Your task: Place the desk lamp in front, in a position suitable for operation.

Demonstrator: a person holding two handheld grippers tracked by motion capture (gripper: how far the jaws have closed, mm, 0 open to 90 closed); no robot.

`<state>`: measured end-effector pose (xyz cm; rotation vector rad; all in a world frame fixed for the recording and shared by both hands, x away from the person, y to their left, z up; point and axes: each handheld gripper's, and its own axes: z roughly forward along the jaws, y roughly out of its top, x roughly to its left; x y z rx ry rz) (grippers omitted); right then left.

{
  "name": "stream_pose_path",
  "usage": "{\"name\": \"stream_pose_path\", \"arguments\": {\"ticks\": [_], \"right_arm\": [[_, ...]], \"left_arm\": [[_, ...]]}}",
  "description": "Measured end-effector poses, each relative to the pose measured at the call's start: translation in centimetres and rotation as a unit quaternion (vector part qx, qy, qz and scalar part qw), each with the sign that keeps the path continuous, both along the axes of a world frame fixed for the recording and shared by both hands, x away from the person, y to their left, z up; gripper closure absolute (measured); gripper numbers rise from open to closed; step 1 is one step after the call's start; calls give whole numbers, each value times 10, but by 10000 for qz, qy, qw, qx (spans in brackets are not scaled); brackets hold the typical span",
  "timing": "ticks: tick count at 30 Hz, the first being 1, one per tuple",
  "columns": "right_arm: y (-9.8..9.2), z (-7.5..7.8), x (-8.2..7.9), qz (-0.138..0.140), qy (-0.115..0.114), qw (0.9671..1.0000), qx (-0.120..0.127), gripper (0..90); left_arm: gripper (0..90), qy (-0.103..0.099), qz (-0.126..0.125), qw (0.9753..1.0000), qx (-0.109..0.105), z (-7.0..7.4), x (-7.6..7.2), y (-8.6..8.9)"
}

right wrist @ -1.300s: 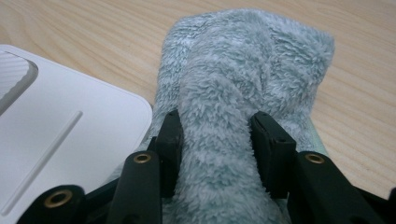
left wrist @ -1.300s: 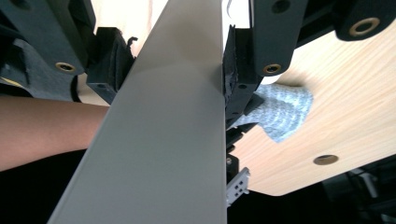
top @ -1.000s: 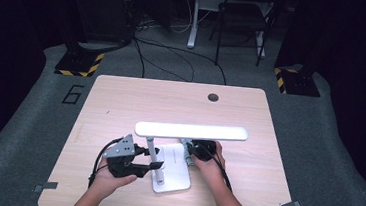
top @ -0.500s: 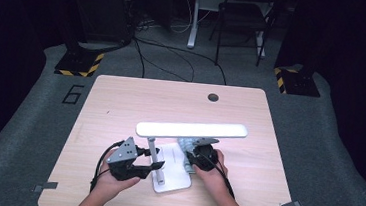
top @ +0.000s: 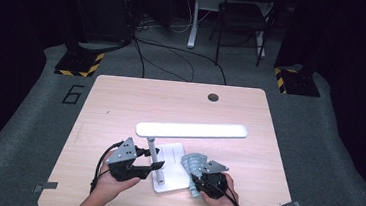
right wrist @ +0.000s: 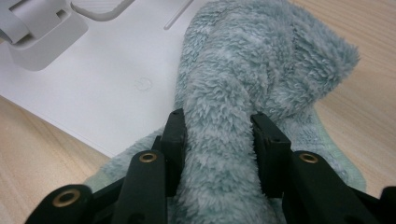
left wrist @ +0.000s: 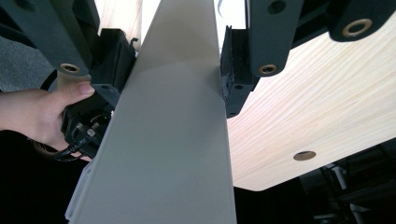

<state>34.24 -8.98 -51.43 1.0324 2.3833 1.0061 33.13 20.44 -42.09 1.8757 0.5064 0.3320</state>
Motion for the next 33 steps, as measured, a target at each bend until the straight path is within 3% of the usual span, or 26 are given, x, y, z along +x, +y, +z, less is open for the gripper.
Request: {"name": "stream_pose_path", "arguments": {"ticks": [5, 12, 21, 24, 33], "right_arm": [[3, -1, 10, -111, 74, 9998, 151, 625], [14, 0, 33, -280, 140, 9994, 129, 627], [28, -1, 75, -504, 184, 9982, 257, 623], [35, 0, 88, -533, 133, 9984, 161, 620], [47, 1, 115, -736, 256, 9967, 209, 590]], "left_arm": [[529, 43, -43, 9999, -106, -1, 1, 1], [527, 67, -82, 9999, -102, -1, 2, 1], [526, 88, -101, 9999, -84, -1, 2, 1], [526, 81, -115, 9999, -74, -1, 2, 1], [526, 80, -114, 9999, -67, -1, 2, 1]]}}
